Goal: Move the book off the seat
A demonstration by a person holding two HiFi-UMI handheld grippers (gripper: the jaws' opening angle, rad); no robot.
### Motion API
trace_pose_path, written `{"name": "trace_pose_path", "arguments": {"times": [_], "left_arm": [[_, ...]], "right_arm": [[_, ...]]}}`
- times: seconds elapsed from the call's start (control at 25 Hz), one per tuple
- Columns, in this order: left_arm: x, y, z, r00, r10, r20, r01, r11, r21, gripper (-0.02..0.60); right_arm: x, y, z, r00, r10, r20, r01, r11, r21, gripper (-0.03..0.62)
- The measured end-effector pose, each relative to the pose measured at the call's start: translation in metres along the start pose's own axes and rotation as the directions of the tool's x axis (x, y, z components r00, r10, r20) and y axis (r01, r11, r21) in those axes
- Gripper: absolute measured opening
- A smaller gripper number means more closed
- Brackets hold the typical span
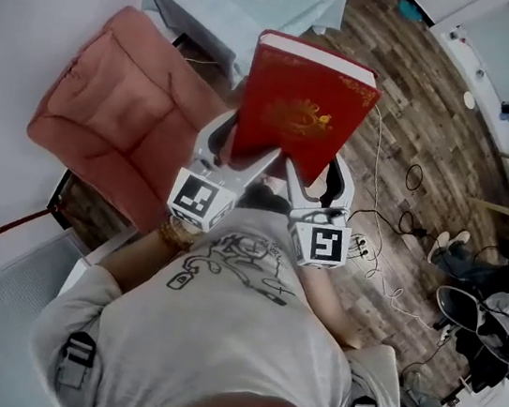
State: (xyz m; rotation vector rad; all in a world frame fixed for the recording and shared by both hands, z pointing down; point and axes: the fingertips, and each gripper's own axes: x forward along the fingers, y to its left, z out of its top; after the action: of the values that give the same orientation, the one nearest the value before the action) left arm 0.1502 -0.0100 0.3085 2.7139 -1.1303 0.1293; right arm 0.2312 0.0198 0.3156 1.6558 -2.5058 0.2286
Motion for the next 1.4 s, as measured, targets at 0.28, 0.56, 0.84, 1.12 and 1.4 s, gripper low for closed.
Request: {"name": "trace_pose_path", "arguments": {"times": [0.28, 0.56, 0.84, 1.12, 1.4], "left_arm": [[0.077, -0.036, 0.004, 1.000, -0.025, -0.005, 0.026, 1.000, 0.011, 0.365], [0.124, -0.061, 0.008, 0.999, -0.054, -0.002, 0.054, 0.998, 0.009, 0.362], [0.147, -0.067, 0.007, 0.997, -0.081, -0.019, 0.081, 0.997, -0.001, 0.362], [0.179, -0.062, 0.009, 0.996, -0.090, -0.018, 0.090, 0.996, -0.004, 0.361], [0.226, -0.033, 0.013, 0.996, -0.089, -0.024, 0.089, 0.996, -0.011, 0.362]], "right_arm": [[-0.007, -0.080, -0.003, 1.000, -0.003, 0.019, 0.003, 1.000, -0.009, 0.316], [-0.015, -0.135, 0.000, 0.998, -0.055, -0.018, 0.055, 0.998, -0.003, 0.316], [-0.012, -0.157, 0.001, 0.997, -0.073, -0.011, 0.073, 0.997, 0.005, 0.316], [0.004, -0.184, 0.001, 0.996, -0.089, -0.009, 0.089, 0.996, 0.006, 0.316], [0.046, -0.213, 0.003, 0.997, -0.070, 0.017, 0.070, 0.997, 0.015, 0.316]]}}
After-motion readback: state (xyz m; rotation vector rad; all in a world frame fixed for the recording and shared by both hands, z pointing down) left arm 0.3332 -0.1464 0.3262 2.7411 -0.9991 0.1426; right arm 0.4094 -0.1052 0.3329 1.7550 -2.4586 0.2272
